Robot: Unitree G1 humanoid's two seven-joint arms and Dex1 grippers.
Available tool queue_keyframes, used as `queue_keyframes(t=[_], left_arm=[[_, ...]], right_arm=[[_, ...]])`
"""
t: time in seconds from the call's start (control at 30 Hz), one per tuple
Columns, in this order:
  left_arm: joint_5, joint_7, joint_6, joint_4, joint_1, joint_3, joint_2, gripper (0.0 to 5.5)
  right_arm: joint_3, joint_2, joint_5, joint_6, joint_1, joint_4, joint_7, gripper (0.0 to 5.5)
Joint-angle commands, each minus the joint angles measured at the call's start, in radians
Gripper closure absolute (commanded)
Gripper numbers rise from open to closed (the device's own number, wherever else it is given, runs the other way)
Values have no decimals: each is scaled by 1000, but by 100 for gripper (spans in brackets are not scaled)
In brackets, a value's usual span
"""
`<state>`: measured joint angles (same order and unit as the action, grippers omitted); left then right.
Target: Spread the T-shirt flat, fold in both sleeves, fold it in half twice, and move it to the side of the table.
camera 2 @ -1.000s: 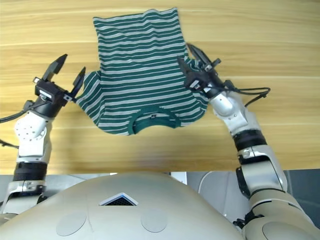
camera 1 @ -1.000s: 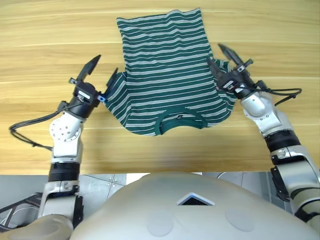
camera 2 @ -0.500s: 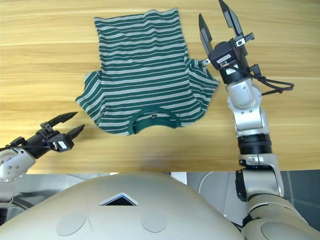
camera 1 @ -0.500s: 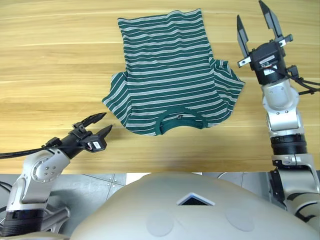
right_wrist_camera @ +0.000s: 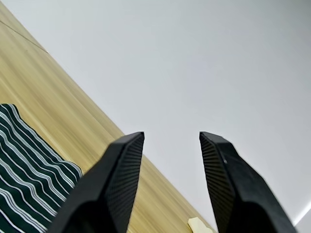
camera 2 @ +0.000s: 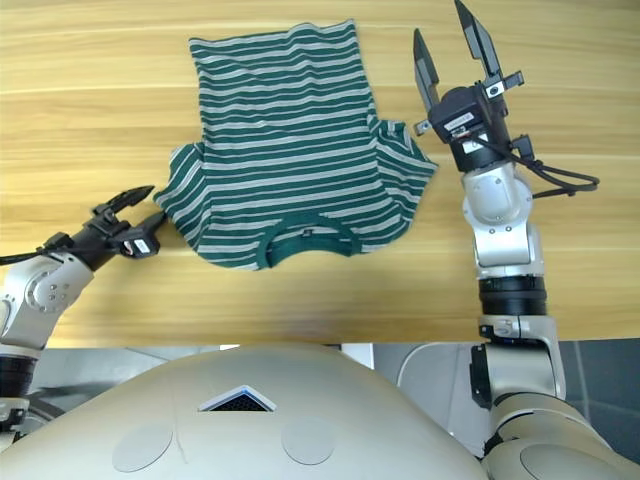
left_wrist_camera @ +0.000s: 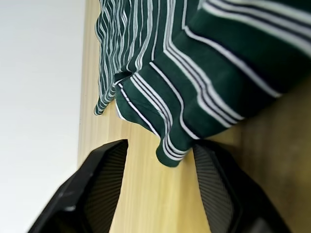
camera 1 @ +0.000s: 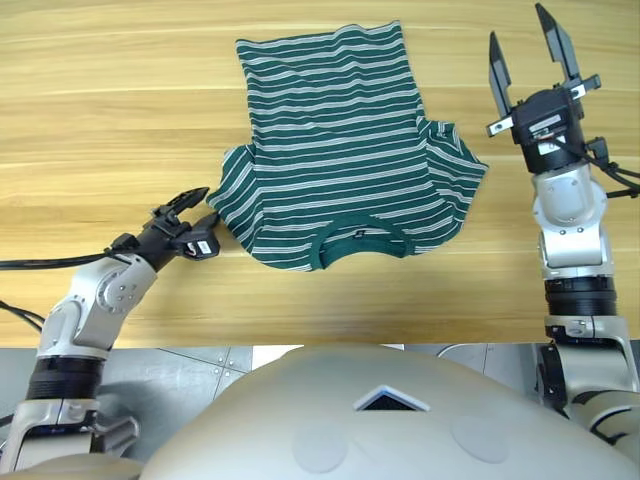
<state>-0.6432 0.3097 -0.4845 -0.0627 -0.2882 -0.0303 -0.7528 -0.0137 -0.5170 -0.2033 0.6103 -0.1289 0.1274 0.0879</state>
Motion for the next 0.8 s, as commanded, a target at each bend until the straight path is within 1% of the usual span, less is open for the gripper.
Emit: queue_keyframes(t=[0.03,0.37,0.53,0.6,0.7,0.8], left_arm=[[-36,1,30,-102,22,-53,-16,303],[-30,-23,15,-139,64,-126,-34,303],[-35,-10,0,-108,57,-170,-50,392],[-38,-4,3,-104,63,-185,-58,411],[-51,-2,15,-107,69,-203,-71,460],[-58,0,23,-109,79,-215,-82,489]], right_arm=[[17,14,-11,3,8,12,-6,337],[41,25,-12,1,8,17,-1,337],[47,30,-10,-4,6,21,4,337],[49,30,-11,-2,2,33,4,337],[49,32,-13,0,-1,44,5,337],[50,31,-12,-2,-1,44,7,337]])
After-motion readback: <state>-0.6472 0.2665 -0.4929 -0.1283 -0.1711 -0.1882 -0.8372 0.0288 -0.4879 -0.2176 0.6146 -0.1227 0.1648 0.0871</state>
